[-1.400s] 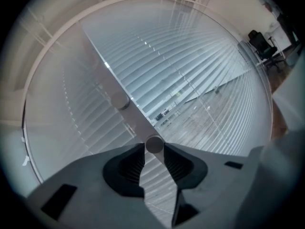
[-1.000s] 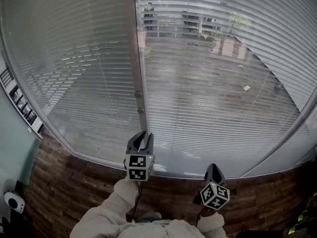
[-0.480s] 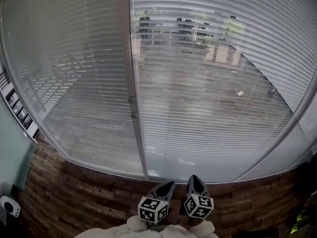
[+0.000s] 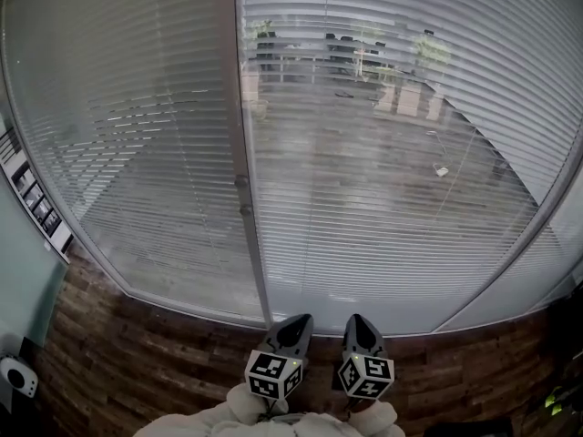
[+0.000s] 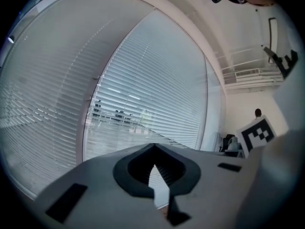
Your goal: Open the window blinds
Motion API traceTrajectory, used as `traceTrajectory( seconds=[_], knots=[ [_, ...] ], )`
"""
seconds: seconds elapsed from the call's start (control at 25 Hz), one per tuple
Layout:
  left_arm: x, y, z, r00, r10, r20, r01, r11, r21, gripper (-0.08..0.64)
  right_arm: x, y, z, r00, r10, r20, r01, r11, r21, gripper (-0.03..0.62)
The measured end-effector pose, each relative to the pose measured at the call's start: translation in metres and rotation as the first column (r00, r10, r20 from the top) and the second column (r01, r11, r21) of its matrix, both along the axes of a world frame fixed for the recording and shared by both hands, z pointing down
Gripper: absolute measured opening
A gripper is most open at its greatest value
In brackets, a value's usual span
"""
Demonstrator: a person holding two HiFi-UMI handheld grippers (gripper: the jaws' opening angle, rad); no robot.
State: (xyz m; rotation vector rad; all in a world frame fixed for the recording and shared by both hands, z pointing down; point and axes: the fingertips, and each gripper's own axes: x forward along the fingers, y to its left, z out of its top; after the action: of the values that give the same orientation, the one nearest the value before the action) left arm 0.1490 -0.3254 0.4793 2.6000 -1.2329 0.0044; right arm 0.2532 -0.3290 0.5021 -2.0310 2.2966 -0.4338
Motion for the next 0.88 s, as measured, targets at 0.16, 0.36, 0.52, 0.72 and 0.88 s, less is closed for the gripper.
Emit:
traceTrajectory(
  seconds=[0.16,0.36,0.52,0.72,0.88],
  knots=[
    [0.001,0.0022,-0.0026,1.0,-0.001,0.012,0.001,1.0,0.022,0.002,0.0011,0.0005,-0.0009,1.0,0.001,-0.016,-0.001,1.0,-0.002,0.014],
    [0.0028,0.0026,-0.0027,1.0,0.002,0.015,-0.003,1.0,0.028,0.002,-0.0002,0.0015,-0.0027,1.0,0.003,-0.022,-0.003,1.0,0.005,0.014],
    [0.0056,0.0034,-0.0016,1.0,0.011,0.011,-0.011,1.0,0.024,0.002,0.0018,0.0034,-0.0037,1.0,0.011,-0.024,-0.011,1.0,0.007,0.014],
    [0.0072,0.0021,-0.0012,1.0,0.017,0.004,-0.017,1.0,0.022,0.002,0.0017,0.0046,-0.006,0.999,0.014,-0.032,-0.014,1.0,0.012,0.014],
    [0.0083,0.0017,-0.0017,1.0,0.019,0.004,-0.019,1.0,0.021,0.002,0.0035,0.0051,-0.0081,0.999,0.019,-0.034,-0.018,1.0,0.015,0.014]
  ],
)
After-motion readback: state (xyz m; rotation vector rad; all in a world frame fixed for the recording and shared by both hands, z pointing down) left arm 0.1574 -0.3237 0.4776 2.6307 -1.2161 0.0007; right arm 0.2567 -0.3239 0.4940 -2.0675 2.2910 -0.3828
